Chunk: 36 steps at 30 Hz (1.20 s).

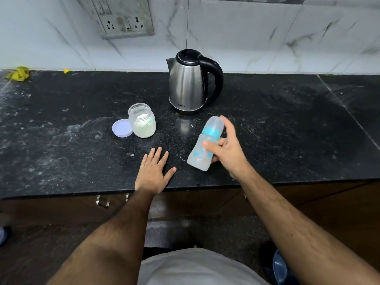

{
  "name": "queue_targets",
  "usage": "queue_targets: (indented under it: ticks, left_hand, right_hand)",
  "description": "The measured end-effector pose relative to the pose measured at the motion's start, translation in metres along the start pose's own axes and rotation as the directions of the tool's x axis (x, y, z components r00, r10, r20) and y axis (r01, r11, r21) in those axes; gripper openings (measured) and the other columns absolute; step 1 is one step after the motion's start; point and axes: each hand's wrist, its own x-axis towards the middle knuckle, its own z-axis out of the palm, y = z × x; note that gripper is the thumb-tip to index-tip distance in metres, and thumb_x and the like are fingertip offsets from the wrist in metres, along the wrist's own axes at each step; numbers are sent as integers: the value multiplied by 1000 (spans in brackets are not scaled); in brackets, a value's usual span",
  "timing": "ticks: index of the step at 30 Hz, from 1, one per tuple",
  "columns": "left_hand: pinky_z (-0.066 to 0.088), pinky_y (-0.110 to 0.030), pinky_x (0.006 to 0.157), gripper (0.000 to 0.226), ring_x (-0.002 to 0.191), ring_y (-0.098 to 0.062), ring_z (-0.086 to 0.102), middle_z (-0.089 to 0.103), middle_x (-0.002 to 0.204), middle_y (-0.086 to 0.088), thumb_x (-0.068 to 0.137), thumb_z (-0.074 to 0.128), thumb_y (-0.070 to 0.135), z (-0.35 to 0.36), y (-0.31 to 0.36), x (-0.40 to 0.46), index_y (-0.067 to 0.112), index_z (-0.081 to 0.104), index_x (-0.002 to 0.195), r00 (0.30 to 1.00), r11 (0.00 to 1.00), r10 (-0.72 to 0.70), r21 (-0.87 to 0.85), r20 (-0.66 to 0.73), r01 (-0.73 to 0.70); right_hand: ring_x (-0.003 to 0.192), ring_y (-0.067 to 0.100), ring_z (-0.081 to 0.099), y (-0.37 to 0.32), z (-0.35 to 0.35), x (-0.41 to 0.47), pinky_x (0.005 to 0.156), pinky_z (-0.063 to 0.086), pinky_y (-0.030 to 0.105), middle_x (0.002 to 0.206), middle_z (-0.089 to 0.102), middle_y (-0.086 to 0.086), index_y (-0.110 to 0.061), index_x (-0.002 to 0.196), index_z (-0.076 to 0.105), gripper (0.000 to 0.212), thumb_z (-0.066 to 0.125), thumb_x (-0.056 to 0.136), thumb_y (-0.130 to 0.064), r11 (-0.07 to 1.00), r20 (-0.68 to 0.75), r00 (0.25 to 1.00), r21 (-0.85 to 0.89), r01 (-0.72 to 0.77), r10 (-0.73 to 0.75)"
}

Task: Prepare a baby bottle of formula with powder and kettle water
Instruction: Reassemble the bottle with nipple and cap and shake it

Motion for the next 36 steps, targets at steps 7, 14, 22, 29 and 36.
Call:
queue_targets:
  ticks: [7,14,22,29,36]
  left_hand:
    - [-1,-39,125,86,154,-19,0,10,167,-2,86,8,73,0,0,0,25,23,157,1000,1000,-2,4,-1,2]
    - [2,-40,125,84,154,-20,1,12,166,-2,88,12,72,2,-1,1,24,25,156,1000,1000,5,-5,-17,-5]
    - [0,-39,125,84,154,-17,-1,11,166,0,88,11,72,3,-1,0,26,23,156,1000,1000,-2,-2,-28,2]
    - [0,-39,125,72,154,-17,-2,9,167,0,97,28,65,3,-1,0,26,22,157,1000,1000,-5,-9,-27,4]
    - [-1,-39,125,72,154,-17,-3,8,167,0,97,28,65,1,0,0,26,21,157,1000,1000,-5,4,-16,5]
  right_hand:
    - [82,20,74,1,-1,1,56,57,32,97,72,12,-34,152,15,85,67,91,-5,1000,-4,1000,15,-6,7]
    - [87,22,74,-6,-6,10,58,58,35,102,71,10,-31,153,15,82,65,93,-7,994,-158,987,107,25,-8]
    - [83,18,74,-10,-6,10,53,56,31,102,69,7,-28,152,16,80,65,93,-7,990,-184,983,132,42,-18]
    - [89,22,74,-5,-4,8,54,57,31,107,70,11,-30,153,15,81,65,93,-8,992,-145,989,121,36,-19]
    - [84,21,74,-3,-1,1,55,56,31,103,71,13,-32,150,20,80,67,91,-3,997,-68,998,82,17,-12]
